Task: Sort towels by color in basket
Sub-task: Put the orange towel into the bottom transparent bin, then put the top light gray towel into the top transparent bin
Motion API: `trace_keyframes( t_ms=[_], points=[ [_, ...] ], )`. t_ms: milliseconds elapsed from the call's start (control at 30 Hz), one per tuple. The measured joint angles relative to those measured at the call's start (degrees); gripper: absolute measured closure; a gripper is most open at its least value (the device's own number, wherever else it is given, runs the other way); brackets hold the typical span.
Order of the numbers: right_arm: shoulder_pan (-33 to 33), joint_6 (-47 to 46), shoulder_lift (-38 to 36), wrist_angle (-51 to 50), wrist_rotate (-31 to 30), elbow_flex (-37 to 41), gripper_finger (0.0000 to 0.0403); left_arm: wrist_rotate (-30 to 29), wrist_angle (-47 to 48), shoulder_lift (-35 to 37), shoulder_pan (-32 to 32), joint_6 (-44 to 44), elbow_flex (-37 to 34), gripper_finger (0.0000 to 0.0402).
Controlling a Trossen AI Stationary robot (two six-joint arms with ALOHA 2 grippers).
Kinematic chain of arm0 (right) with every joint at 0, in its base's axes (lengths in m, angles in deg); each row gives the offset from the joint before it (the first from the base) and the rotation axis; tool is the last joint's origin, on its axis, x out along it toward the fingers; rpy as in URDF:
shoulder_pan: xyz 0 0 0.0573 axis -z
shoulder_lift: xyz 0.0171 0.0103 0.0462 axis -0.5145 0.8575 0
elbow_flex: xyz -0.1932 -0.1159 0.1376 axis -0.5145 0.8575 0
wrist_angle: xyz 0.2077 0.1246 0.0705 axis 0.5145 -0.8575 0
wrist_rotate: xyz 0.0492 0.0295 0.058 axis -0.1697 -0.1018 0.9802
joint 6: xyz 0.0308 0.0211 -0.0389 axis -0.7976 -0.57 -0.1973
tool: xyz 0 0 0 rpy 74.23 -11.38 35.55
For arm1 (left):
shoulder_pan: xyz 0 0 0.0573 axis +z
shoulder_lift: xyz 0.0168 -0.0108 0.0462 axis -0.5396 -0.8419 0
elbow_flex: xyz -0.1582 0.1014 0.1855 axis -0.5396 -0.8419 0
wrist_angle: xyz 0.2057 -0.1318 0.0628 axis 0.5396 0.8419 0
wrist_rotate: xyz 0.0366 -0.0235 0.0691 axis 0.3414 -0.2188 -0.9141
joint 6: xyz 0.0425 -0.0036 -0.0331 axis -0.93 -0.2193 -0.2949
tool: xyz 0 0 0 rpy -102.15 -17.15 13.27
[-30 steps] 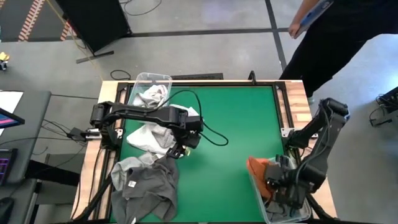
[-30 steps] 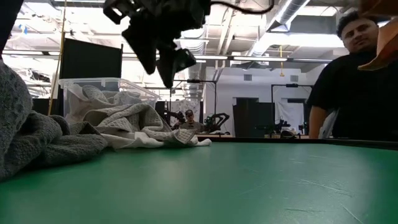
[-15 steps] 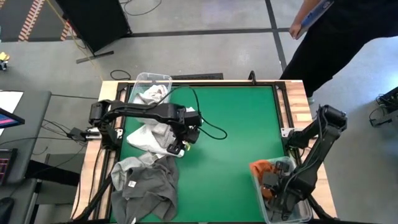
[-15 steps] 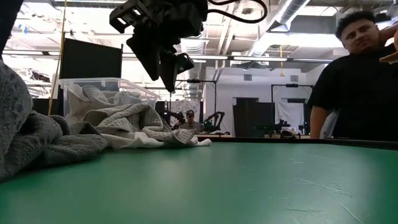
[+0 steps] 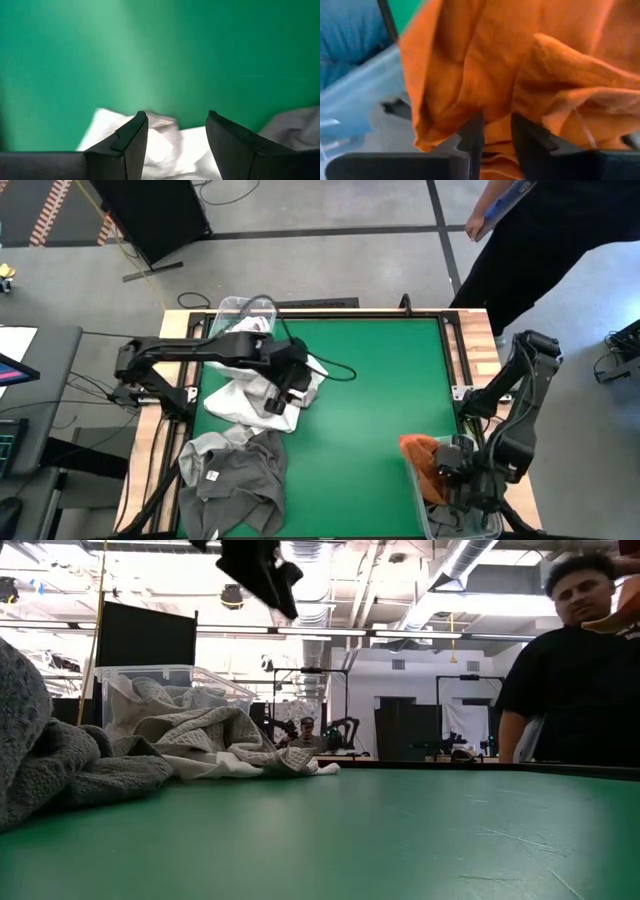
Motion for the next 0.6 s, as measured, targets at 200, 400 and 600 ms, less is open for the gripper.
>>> trace_keyframes(
  t_ms=[200, 400, 600],
  points=[
    [-1.51, 3.24, -1.96, 0.35, -9.72, 0.0, 0.0275, -8.3, -5.05, 8.55, 0.01, 0.11, -3.35, 0.0211],
    [-1.8, 7.37, -1.99, 0.77, -15.97, 0.0, 0.0275, -10.67, -11.92, 18.35, 2.49, 2.41, -13.19, 0.0211],
    [-1.56, 10.18, -1.97, 0.99, -20.35, 0.0, 0.0275, -10.65, -19.22, 25.67, 4.84, 6.42, -24.33, 0.0211]
  ],
)
